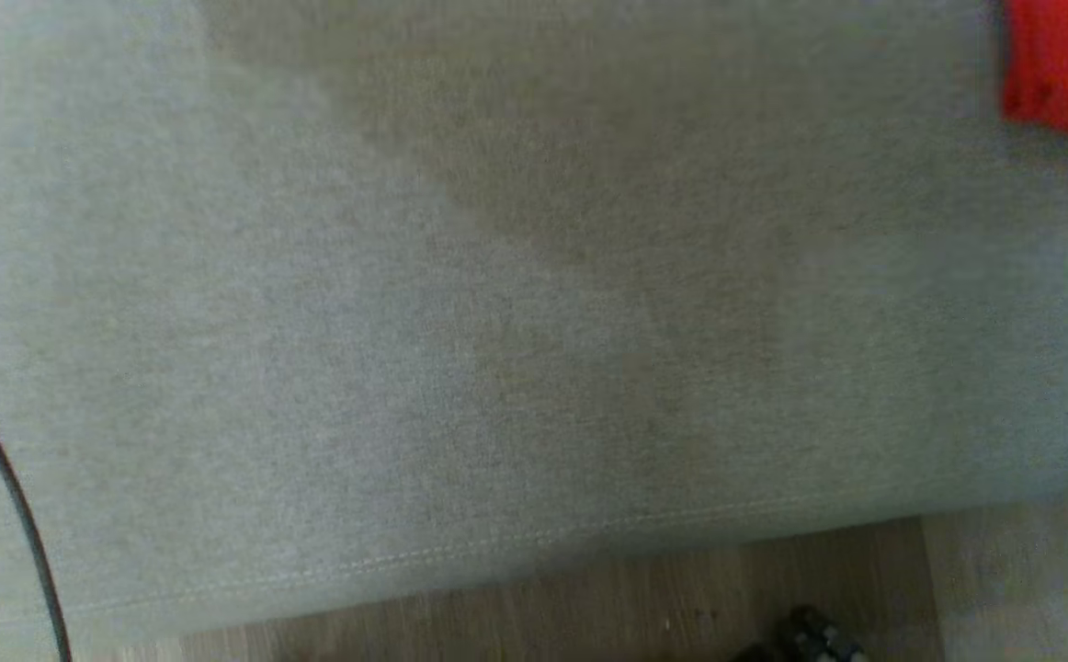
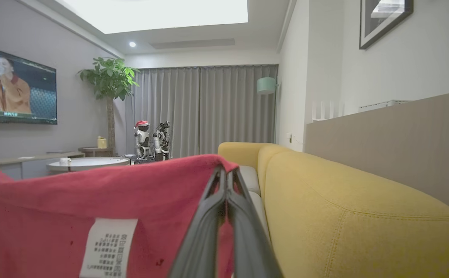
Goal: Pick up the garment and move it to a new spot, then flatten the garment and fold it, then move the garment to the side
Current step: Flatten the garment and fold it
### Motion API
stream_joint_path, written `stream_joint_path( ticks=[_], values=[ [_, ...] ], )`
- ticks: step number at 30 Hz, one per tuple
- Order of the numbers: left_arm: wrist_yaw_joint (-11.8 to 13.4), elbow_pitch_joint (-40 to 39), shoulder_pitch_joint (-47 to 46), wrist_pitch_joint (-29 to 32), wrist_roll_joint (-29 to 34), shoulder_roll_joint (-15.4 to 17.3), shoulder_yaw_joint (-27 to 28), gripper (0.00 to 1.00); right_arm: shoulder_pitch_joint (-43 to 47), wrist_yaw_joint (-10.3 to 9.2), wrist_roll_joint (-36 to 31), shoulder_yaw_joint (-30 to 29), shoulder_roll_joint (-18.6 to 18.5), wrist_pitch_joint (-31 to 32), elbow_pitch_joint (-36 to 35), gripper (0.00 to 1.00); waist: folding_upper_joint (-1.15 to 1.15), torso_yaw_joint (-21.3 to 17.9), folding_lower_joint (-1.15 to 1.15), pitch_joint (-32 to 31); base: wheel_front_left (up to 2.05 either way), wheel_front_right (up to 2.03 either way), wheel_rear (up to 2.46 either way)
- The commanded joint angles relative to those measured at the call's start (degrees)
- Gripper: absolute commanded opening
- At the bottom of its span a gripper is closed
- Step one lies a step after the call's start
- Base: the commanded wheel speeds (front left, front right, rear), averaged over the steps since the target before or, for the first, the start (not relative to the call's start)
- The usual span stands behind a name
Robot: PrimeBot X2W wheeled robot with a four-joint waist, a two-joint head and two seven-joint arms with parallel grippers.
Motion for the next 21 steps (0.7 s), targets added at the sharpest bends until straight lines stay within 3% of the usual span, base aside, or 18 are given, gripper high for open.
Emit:
stream_joint_path(
  ticks=[1,6,12,17,21],
  values=[
    [0.58,-0.48,-3.05,-2.34,0.78,2.35,0.11,0.0,-1.96,0.26,-1.36,0.51,0.74,-1.76,-0.22,0.0,0.0,1.03,-0.02,6.1,0.0,0.0,0.0],
    [0.55,1.83,-2.44,-6.87,-0.34,1.45,0.52,0.0,-5.71,0.26,-5.24,1.59,-0.17,-10.29,6.72,0.0,0.0,4.43,-0.02,10.11,0.0,0.0,0.0],
    [-2.05,-8.56,16.83,-6.98,-4.03,1.3,2.06,0.0,1.21,0.26,-3.35,6.05,-0.85,-14.03,13.49,0.0,0.0,7.26,-0.02,9.0,0.0,0.0,0.0],
    [-4.07,-13.96,39.05,-6.99,-8.39,1.13,2.64,0.0,13.63,0.26,5.78,11.06,-2.05,-10.03,15.04,0.0,0.0,7.7,-0.02,4.18,0.0,0.0,0.0],
    [-4.97,-15.78,55.23,-6.05,-13.15,2.0,1.95,0.0,24.45,0.26,13.7,13.33,-4.67,-4.66,11.41,0.0,0.0,7.15,-0.02,0.17,0.0,0.0,0.0]
  ],
)
